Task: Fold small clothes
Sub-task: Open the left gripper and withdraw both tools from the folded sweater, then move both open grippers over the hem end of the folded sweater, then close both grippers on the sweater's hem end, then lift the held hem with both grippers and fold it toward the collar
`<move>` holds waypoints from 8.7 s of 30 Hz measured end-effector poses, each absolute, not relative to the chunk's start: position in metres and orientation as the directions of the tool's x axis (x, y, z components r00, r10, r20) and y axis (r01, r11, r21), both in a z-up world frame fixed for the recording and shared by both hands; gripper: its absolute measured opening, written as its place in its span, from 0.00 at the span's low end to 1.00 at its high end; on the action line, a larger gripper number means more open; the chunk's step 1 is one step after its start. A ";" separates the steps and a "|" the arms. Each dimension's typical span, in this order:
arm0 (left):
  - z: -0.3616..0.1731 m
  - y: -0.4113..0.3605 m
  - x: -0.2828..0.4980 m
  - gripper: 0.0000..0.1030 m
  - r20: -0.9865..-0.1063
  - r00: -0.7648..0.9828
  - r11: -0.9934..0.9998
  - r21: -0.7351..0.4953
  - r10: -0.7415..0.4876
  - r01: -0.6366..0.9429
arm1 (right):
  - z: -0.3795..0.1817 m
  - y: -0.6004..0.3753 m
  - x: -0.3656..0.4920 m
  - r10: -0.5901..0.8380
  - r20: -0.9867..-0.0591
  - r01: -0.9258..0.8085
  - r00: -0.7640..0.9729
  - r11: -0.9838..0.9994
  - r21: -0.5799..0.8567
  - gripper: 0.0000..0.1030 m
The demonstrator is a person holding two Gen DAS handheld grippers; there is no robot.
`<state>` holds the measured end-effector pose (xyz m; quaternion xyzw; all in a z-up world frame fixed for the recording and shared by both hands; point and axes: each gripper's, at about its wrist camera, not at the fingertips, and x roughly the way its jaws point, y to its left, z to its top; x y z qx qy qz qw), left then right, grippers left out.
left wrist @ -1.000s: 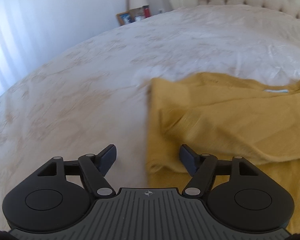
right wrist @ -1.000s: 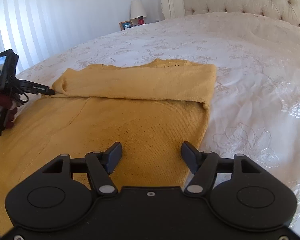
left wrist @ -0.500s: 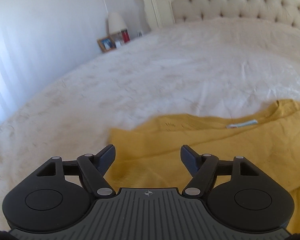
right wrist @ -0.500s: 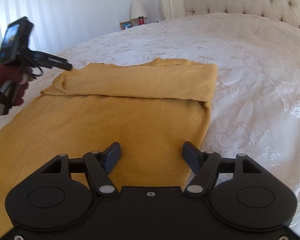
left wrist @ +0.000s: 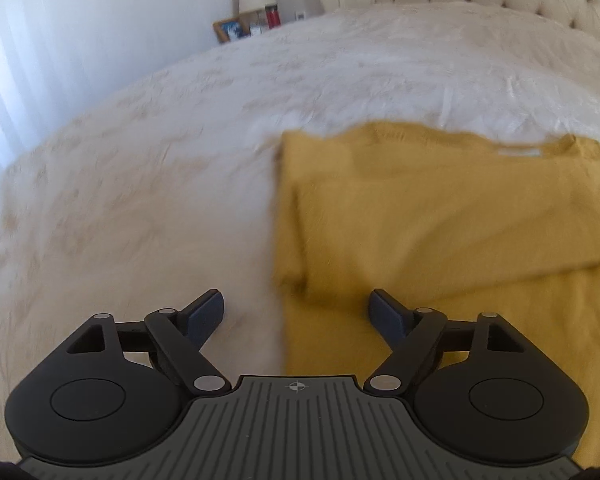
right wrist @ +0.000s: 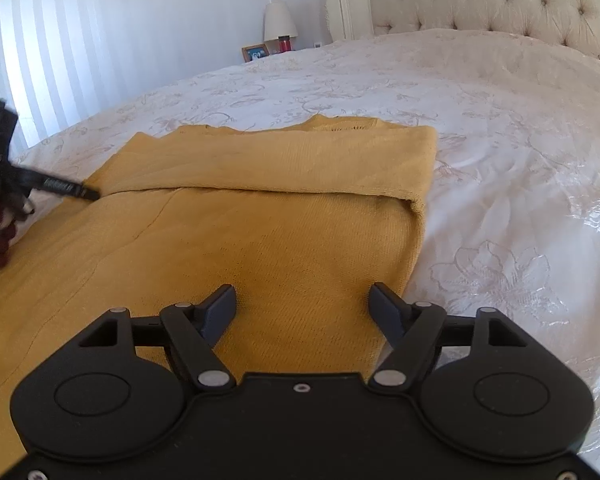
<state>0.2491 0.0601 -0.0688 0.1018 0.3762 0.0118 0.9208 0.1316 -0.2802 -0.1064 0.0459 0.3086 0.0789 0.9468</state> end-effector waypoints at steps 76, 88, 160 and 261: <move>-0.072 0.113 0.107 0.90 -0.735 0.674 0.991 0.028 -0.070 0.134 | -0.087 -0.238 0.008 0.020 -0.765 0.157 0.644 0.975 0.158 0.99; -0.071 0.119 0.043 0.92 -0.777 0.625 0.993 0.000 -0.076 0.120 | -0.087 -0.244 -0.025 0.094 -0.783 0.173 0.615 0.952 0.251 0.99; -0.070 0.155 0.019 0.36 -0.706 0.643 0.955 -0.233 -0.295 0.182 | -0.073 -0.296 -0.040 0.224 -0.778 0.192 0.587 0.895 0.403 0.53; -0.040 0.130 0.290 0.51 -0.554 0.793 0.919 -0.393 -0.254 0.020 | -0.073 -0.366 0.282 0.111 -0.584 0.234 0.804 0.844 0.482 0.18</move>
